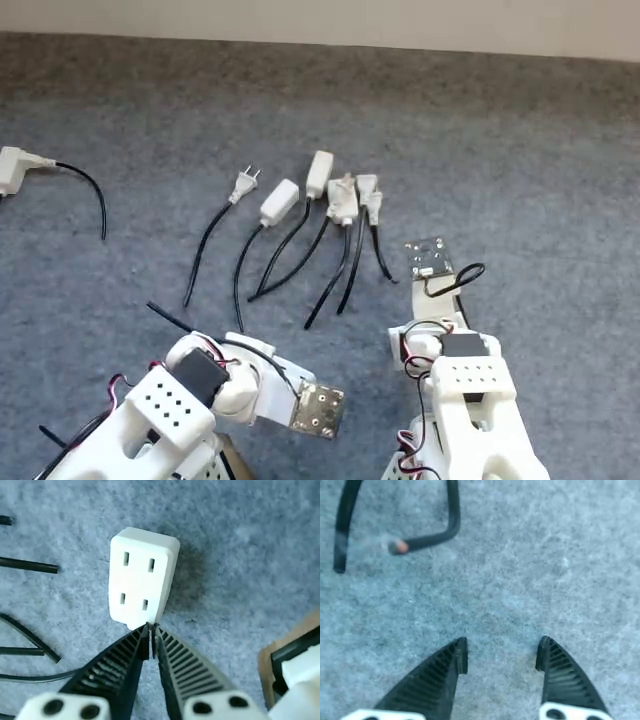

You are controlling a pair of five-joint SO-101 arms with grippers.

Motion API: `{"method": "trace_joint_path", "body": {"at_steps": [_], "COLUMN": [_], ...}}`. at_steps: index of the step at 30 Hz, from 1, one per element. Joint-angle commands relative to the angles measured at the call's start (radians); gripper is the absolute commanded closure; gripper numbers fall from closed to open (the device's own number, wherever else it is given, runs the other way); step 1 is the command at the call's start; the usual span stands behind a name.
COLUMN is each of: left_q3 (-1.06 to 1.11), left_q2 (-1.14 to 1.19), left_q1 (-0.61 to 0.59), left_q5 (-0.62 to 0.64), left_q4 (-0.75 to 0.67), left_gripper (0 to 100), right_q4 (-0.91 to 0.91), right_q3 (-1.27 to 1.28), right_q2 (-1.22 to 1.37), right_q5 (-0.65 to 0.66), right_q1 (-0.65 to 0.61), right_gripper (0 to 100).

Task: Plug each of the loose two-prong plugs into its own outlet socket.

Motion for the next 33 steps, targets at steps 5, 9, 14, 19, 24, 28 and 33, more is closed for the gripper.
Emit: {"method": "trace_joint_path", "body": {"at_steps": [5,9,14,19,24,28,33], "left_q3": [-0.010,-0.021,-0.028,-0.033,-0.077,-0.082,-0.073], "left_q2": [-0.004,-0.008,-0.008,-0.008,-0.008,-0.008,-0.010], "left_q1": [-0.033,-0.053,-0.116,-0.120,-0.142,-0.157,-0.139], "left_q5": [0.158,0.242,0.245,0.245,0.247,0.247,0.247], "left_q4": [-0.180,-0.233,-0.229,-0.229,-0.227,-0.204,-0.178], "left_gripper": [84,84,83,83,84,84,84], "right_q4": [-0.018,-0.018,-0.018,-0.018,-0.018,-0.019,-0.021], "right_q3": [-0.004,-0.004,-0.004,-0.004,-0.004,-0.004,-0.004], "right_q2": [-0.016,-0.015,-0.013,-0.013,-0.013,-0.013,-0.013], "right_q5": [-0.002,-0.002,-0.002,-0.002,-0.002,-0.002,-0.002], "right_q1": [-0.013,-0.013,-0.013,-0.013,-0.013,-0.013,-0.013], "right_gripper": [77.4,77.4,77.4,77.4,77.4,77.4,77.4]}}
